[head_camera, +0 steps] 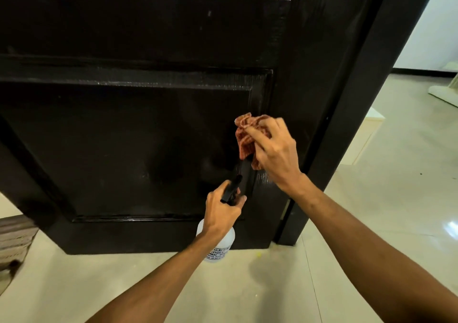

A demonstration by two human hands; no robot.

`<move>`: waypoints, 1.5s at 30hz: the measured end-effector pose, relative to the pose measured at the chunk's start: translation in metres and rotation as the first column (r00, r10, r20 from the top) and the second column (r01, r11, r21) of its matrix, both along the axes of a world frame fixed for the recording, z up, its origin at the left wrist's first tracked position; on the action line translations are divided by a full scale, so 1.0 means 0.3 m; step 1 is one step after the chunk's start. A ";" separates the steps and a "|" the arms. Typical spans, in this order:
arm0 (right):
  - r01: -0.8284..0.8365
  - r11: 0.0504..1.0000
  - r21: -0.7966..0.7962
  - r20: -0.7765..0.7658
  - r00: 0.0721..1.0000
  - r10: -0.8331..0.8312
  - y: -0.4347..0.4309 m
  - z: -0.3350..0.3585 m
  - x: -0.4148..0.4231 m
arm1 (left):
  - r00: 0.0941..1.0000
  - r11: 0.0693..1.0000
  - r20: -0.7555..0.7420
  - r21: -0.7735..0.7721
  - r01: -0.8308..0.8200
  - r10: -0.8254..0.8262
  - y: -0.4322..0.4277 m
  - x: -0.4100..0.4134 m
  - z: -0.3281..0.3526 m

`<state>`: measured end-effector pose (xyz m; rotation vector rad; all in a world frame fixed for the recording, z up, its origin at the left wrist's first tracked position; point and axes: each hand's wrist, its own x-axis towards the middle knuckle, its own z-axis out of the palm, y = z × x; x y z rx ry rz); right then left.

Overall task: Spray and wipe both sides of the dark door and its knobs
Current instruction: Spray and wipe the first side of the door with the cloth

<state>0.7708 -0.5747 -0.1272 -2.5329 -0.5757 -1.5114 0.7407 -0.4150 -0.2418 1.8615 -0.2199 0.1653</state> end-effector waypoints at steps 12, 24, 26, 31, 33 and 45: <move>-0.032 0.994 -0.100 -0.145 0.989 0.017 -0.010 -0.282 -0.018 | 0.987 0.999 -0.163 0.036 0.001 0.005 0.048 0.010 -0.180; -0.001 1.000 -0.028 -0.300 0.954 -0.007 -0.009 -0.540 -0.039 | 0.985 0.992 -0.164 0.102 0.070 -0.053 0.055 0.001 -0.368; 0.033 0.997 0.063 -0.089 0.996 -0.028 0.010 -0.452 -0.013 | 0.986 0.992 -0.159 0.107 0.068 -0.050 0.062 0.008 -0.395; 0.040 0.999 0.008 -0.134 0.990 -0.039 0.010 -0.643 -0.013 | 0.984 0.992 -0.169 0.107 0.065 -0.047 0.056 -0.002 -0.498; 0.068 0.998 -0.011 -0.384 0.921 -0.067 0.022 -0.805 -0.043 | 0.986 0.991 -0.163 0.119 0.067 -0.047 0.071 -0.009 -0.531; 0.302 0.918 0.256 -0.596 0.797 -0.097 0.088 -1.057 -0.098 | 0.983 0.988 -0.185 0.154 0.019 0.010 0.197 0.012 -0.622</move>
